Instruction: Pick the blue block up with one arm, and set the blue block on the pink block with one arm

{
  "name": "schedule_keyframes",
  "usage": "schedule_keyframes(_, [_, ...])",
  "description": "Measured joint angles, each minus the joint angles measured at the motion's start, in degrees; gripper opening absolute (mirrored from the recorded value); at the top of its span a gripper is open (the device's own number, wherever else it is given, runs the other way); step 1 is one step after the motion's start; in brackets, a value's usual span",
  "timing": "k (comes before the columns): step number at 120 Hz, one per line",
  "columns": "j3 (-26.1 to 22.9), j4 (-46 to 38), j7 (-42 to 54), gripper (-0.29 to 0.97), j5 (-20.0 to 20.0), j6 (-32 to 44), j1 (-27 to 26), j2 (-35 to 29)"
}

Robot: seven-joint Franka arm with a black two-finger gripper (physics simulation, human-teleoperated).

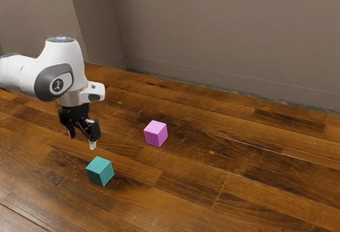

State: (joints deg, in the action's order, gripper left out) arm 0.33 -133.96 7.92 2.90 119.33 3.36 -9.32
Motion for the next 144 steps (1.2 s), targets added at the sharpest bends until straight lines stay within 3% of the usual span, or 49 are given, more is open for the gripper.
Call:
schedule_keyframes(48, [0.2,-6.5,1.43,0.68,-1.54,14.19,0.32,3.77])
schedule_keyframes(144, [-1.71,-6.49,3.22,0.68,-1.73,16.71,1.92,2.25])
